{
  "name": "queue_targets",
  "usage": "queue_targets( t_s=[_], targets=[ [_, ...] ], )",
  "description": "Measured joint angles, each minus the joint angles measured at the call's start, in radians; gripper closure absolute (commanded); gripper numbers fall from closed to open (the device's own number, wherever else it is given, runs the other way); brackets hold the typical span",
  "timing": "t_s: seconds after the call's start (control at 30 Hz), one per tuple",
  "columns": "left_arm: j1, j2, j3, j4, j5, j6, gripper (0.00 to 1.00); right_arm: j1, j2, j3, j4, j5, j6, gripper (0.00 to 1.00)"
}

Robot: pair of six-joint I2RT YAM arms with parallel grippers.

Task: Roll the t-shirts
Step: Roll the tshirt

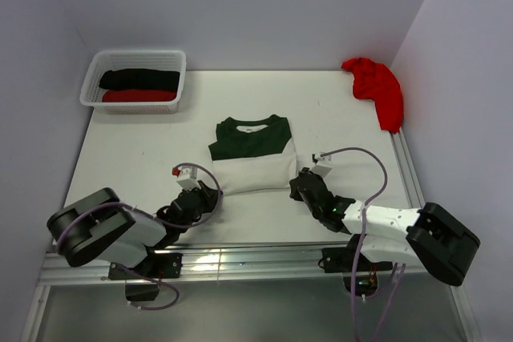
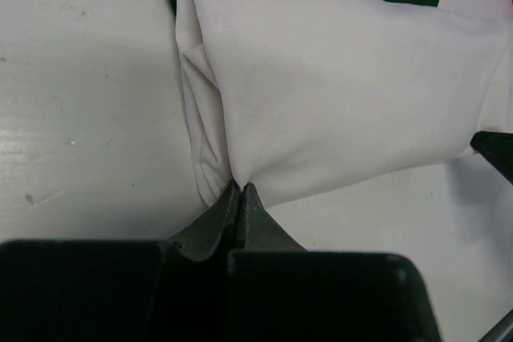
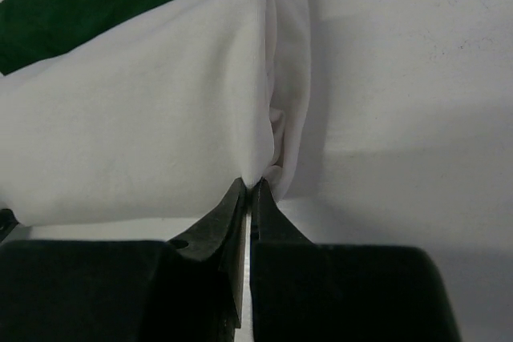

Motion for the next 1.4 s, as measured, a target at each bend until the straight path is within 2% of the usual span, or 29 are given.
queue_targets(
  t_s=[0.1, 0.3, 0.53, 0.87, 1.1, 1.4],
  targets=[
    [-0.004, -0.101, 0.006, -0.141, 0.016, -0.029, 1.00, -0.002, -0.045, 0.055, -0.137, -0.033, 0.030, 1.00],
    [-0.006, -0.323, 0.074, -0.529, 0.067, -0.077, 1.00, -0.008, -0.045, 0.168, -0.364, -0.124, 0.062, 1.00],
    [0.000, -0.428, 0.164, -0.825, 0.152, -0.111, 1.00, -0.027, -0.074, 0.189, -0.549, -0.252, 0.060, 1.00],
    [0.080, -0.536, 0.229, -1.051, 0.299, -0.106, 1.00, -0.062, -0.221, 0.218, -0.717, -0.383, 0.006, 1.00],
    [0.201, -0.543, 0.323, -1.156, 0.406, -0.051, 1.00, -0.092, -0.192, 0.342, -0.821, -0.428, -0.063, 1.00],
    [0.322, -0.462, 0.476, -1.210, 0.508, 0.035, 1.00, -0.229, -0.143, 0.432, -0.859, -0.523, -0.138, 1.00]
  ],
)
